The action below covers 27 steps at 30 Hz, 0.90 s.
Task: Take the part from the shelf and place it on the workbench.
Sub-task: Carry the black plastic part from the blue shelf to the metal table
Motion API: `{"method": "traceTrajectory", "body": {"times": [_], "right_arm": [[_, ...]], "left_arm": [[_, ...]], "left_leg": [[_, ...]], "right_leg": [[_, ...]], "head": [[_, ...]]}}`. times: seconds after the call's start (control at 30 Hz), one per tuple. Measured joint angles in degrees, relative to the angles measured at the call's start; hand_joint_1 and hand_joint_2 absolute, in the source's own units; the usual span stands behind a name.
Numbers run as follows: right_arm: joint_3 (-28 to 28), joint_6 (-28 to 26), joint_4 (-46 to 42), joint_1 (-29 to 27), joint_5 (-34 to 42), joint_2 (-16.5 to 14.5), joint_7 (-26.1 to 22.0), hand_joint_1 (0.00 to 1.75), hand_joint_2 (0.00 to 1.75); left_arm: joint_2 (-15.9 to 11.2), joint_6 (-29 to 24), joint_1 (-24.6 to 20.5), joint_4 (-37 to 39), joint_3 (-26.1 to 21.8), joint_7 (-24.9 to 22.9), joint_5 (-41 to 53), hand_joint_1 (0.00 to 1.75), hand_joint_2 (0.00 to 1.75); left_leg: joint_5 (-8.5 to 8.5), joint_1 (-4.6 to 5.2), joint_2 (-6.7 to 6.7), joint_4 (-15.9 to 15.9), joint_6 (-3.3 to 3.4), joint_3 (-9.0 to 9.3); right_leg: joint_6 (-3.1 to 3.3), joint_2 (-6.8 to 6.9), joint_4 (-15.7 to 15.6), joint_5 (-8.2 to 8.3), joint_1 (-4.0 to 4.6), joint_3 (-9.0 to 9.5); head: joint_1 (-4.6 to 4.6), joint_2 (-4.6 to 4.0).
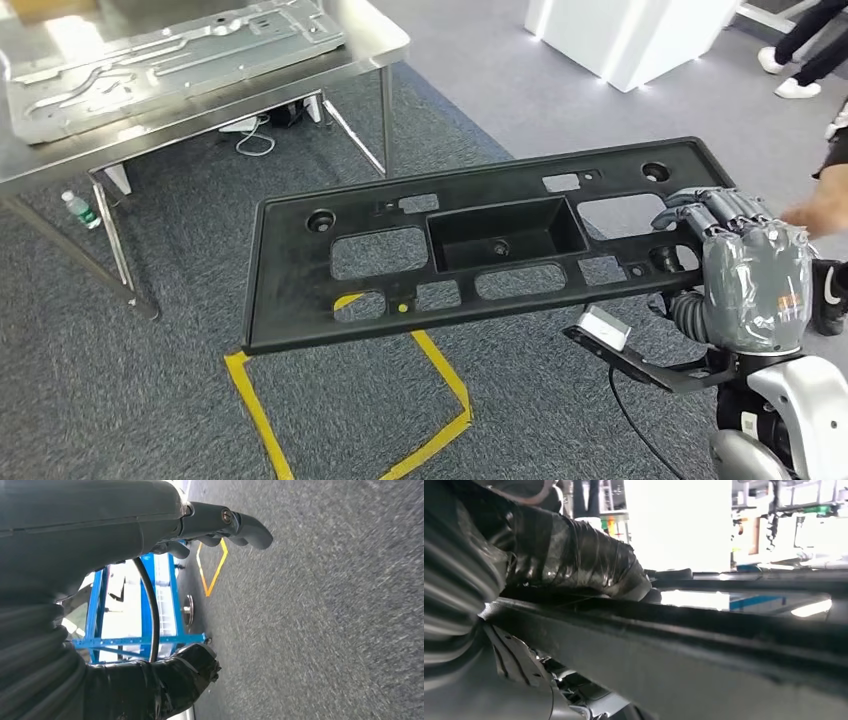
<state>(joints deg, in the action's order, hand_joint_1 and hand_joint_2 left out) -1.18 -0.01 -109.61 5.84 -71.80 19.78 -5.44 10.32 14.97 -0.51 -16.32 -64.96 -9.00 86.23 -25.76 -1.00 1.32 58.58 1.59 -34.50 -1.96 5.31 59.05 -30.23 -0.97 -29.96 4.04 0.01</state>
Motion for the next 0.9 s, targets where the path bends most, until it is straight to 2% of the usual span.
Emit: {"method": "traceTrajectory", "body": {"times": [0.07, 0.1, 0.13, 0.17, 0.2, 0.23, 0.27, 0.3, 0.33, 0.37, 0.4, 0.43, 0.47, 0.5, 0.53, 0.6, 0.63, 0.67, 0.7, 0.73, 0.77, 0.8, 0.83, 0.87, 0.9], "right_arm": [[0.0, 0.0, 0.0, 0.0, 0.0, 0.1, 0.0, 1.75, 1.75], [0.0, 0.0, 0.1, 0.0, 0.0, 0.1, 0.0, 1.75, 1.75], [0.0, 0.0, 0.1, 0.0, 0.0, 0.2, 0.0, 1.75, 1.75], [0.0, 0.0, 0.2, -0.1, 0.0, 0.2, 0.0, 1.75, 1.75], [0.0, 0.0, 0.2, -0.1, 0.1, 0.2, 0.0, 1.75, 1.75], [0.0, 0.0, 0.3, -0.1, 0.1, 0.2, 0.0, 1.75, 1.75], [0.0, 0.1, 0.3, 0.0, 0.1, 0.2, 0.0, 1.75, 1.75], [0.0, 0.1, 0.3, 0.0, 0.2, 0.2, 0.0, 1.75, 1.75], [0.0, 0.1, 0.3, 0.1, 0.4, 0.3, 0.0, 1.75, 1.75], [0.0, 0.1, 0.3, 0.2, 0.5, 0.4, 0.0, 1.75, 1.75], [0.0, 0.1, 0.3, 0.3, 0.6, 0.5, 0.1, 1.75, 1.75], [0.0, 0.1, 0.3, 0.4, 0.6, 0.5, 0.1, 1.75, 1.75], [0.0, 0.1, 0.3, 0.5, 0.7, 0.6, 0.1, 1.75, 1.75], [0.0, 0.1, 0.3, 0.6, 0.7, 0.6, 0.1, 1.75, 1.75], [0.0, 0.1, 0.3, 0.7, 0.8, 0.6, 0.1, 1.75, 1.75], [0.0, 0.2, 0.3, 0.7, 0.9, 0.5, 0.1, 1.75, 1.75], [0.0, 0.2, 0.3, 0.7, 1.0, 0.5, 0.2, 1.75, 1.75], [0.0, 0.2, 0.3, 0.7, 1.0, 0.5, 0.2, 1.75, 1.75], [0.0, 0.2, 0.3, 0.6, 1.0, 0.5, 0.2, 1.75, 1.75], [0.0, 0.2, 0.3, 0.6, 1.0, 0.5, 0.2, 1.75, 1.75], [0.0, 0.2, 0.3, 0.7, 1.0, 0.5, 0.2, 1.75, 1.75], [0.0, 0.2, 0.3, 0.7, 1.0, 0.5, 0.2, 1.75, 1.75], [0.0, 0.2, 0.3, 0.7, 1.0, 0.5, 0.2, 1.75, 1.75], [0.0, 0.2, 0.3, 0.7, 1.0, 0.6, 0.2, 1.75, 1.75], [0.0, 0.2, 0.3, 0.8, 1.0, 0.6, 0.2, 1.75, 1.75]], "left_arm": [[0.0, 0.0, -0.1, 0.0, 0.0, 0.0, 0.0, 0.0, 1.75], [0.0, 0.0, -0.2, 0.0, 0.0, 0.1, 0.0, 0.0, 1.75], [0.0, 0.0, -0.2, 0.0, 0.0, 0.1, 0.0, 0.0, 1.75], [0.0, 0.0, -0.2, 0.0, 0.0, 0.1, 0.0, 0.0, 1.75], [0.0, 0.0, -0.2, 0.1, 0.0, 0.1, 0.0, 0.0, 1.75], [0.0, 0.0, -0.2, 0.1, 0.0, 0.1, 0.0, 0.0, 1.75], [0.0, 0.0, -0.2, 0.1, 0.0, 0.1, 0.0, 0.0, 1.75], [0.1, 0.0, -0.2, 0.1, 0.0, 0.2, 0.0, 0.0, 1.75], [0.1, 0.0, -0.3, 0.1, 0.0, 0.3, 0.0, 0.0, 1.75], [0.1, 0.0, -0.3, 0.1, 0.0, 0.4, 0.0, 0.0, 1.75], [0.2, 0.0, -0.2, 0.2, 0.0, 0.6, 0.0, 0.0, 1.75], [0.2, 0.0, -0.1, 0.2, 0.0, 0.6, 0.0, 0.0, 1.75], [0.2, 0.0, 0.0, 0.2, 0.0, 0.7, 0.0, 0.0, 1.75], [0.2, 0.0, 0.0, 0.2, 0.0, 0.7, 0.0, 0.0, 1.75], [0.2, -0.1, -0.1, 0.2, 0.0, 0.7, 0.0, 0.0, 1.75], [0.1, -0.1, -0.2, 0.2, 0.0, 0.8, 0.0, 0.0, 1.75], [0.1, -0.1, -0.3, 0.2, 0.0, 0.8, 0.0, 0.0, 1.75], [0.0, -0.1, -0.2, 0.2, 0.0, 0.8, 0.0, 0.0, 1.75], [0.0, -0.1, -0.1, 0.2, 0.0, 0.9, 0.0, 0.0, 1.75], [0.0, -0.1, 0.0, 0.2, 0.0, 0.9, 0.0, 0.0, 1.75], [-0.1, -0.2, 0.1, 0.2, 0.0, 0.9, 0.0, 0.0, 1.75], [-0.1, -0.2, 0.1, 0.2, 0.0, 0.9, 0.0, 0.0, 1.75], [-0.2, -0.2, 0.1, 0.2, 0.0, 0.9, 0.0, 0.0, 1.75], [-0.2, -0.2, 0.0, 0.2, 0.0, 0.9, 0.0, 0.0, 1.75], [-0.2, -0.2, 0.0, 0.2, 0.0, 0.9, 0.0, 0.0, 1.75]], "left_leg": [[0.2, -0.08, -1.19, -0.2, 0.55, 0.01], [0.23, 0.0, -1.85, -0.2, 0.7, -0.05], [0.23, 0.1, -2.6, -0.2, 0.75, -0.07], [0.24, 0.22, -3.41, -0.2, 0.77, -0.07], [0.24, 0.32, -4.28, -0.1, 0.78, -0.01], [0.23, 0.39, -5.14, -0.1, 0.78, 0.08], [0.22, 0.43, -5.95, -0.1, 0.75, 0.17], [0.22, 0.5, -6.69, 0.0, 0.63, 0.11], [0.25, 0.46, -7.37, 0.1, 0.42, -0.07], [0.32, 0.33, -7.99, 0.2, 0.13, -0.33], [0.41, 0.14, -8.67, 0.1, -0.29, -0.61], [0.53, -0.06, -9.39, 0.0, -0.74, -0.75], [0.54, -0.11, -9.39, 0.0, -1.11, -0.81], [0.23, 0.0, -8.47, 0.6, -1.42, -1.04], [-0.58, 0.14, -6.84, 2.3, -1.63, -1.8], [-3.5, 0.24, -3.24, 8.8, -1.93, -5.17], [-4.84, 0.17, -2.39, 12.4, -2.09, -7.26], [-5.39, 0.12, -2.0, 14.9, -2.22, -8.76], [-4.89, 0.07, -1.74, 15.5, -2.29, -9.26], [-3.29, 0.05, -1.41, 13.6, -2.27, -8.44], [-1.13, 0.07, -0.69, 9.9, -2.11, -6.58], [0.5, 0.32, 0.62, 5.9, -1.84, -4.43], [1.5, 0.57, 1.65, 2.6, -1.43, -2.62], [1.71, 0.82, 2.34, 0.6, -1.02, -1.55], [1.32, 0.98, 2.36, -0.1, -0.63, -1.26]], "right_leg": [[-0.22, -3.72, 5.8, -3.43, -0.28, -2.59], [-0.24, -4.67, 9.8, -5.24, -0.32, -4.63], [-0.26, -5.07, 13.3, -6.33, -0.29, -6.48], [-0.22, -5.22, 15.1, -6.32, -0.28, -7.64], [-0.07, -5.32, 14.6, -5.06, -0.28, -7.72], [0.17, -5.62, 11.9, -2.88, -0.27, -6.72], [0.51, -6.54, 7.9, -0.47, -0.26, -5.13], [0.91, -8.12, 4.1, 1.22, -0.28, -3.61], [1.19, -9.41, 1.4, 2.12, -0.25, -2.54], [1.41, -10.34, -0.1, 2.3, -0.14, -2.02], [1.62, -10.49, -0.5, 2.03, 0.02, -1.9], [1.79, -9.81, -0.8, 2.04, 0.19, -1.74], [2.02, -9.02, -1.3, 2.2, 0.19, -1.36], [2.31, -8.25, -1.9, 2.32, 0.1, -0.83], [2.59, -7.36, -2.5, 2.45, -0.01, -0.24], [3.04, -5.52, -3.0, 2.22, 0.01, 0.68], [3.15, -4.58, -3.0, 1.97, 0.1, 0.95], [3.11, -3.71, -3.0, 1.68, 0.15, 1.23], [3.02, -2.89, -3.0, 1.36, 0.16, 1.55], [2.87, -2.09, -3.0, 1.01, 0.16, 1.99], [2.68, -1.31, -3.0, 0.58, 0.17, 2.55], [2.42, -0.49, -3.0, 0.07, 0.26, 3.04], [2.08, 0.23, -3.0, -0.47, 0.39, 3.47], [1.73, 0.92, -3.1, -0.94, 0.55, 3.83], [1.34, 1.47, -3.0, -1.18, 0.69, 4.21]], "head": [[-0.04, -0.01], [-0.03, 0.0], [-0.04, -0.01], [-0.03, -0.01], [-0.03, 0.0], [-0.04, -0.01], [-0.04, -0.01], [-0.03, -0.01], [-0.03, -0.01], [-0.03, -0.01], [-0.03, 0.0], [-0.04, 0.0], [-0.04, -0.01], [0.06, -0.01], [0.16, -0.01], [0.37, -0.01], [0.37, -0.01], [0.38, -0.01], [0.37, -0.01], [0.38, -0.01], [0.37, -0.01], [0.37, -0.01], [0.36, -0.01], [0.33, -0.01], [0.31, -0.01]]}}
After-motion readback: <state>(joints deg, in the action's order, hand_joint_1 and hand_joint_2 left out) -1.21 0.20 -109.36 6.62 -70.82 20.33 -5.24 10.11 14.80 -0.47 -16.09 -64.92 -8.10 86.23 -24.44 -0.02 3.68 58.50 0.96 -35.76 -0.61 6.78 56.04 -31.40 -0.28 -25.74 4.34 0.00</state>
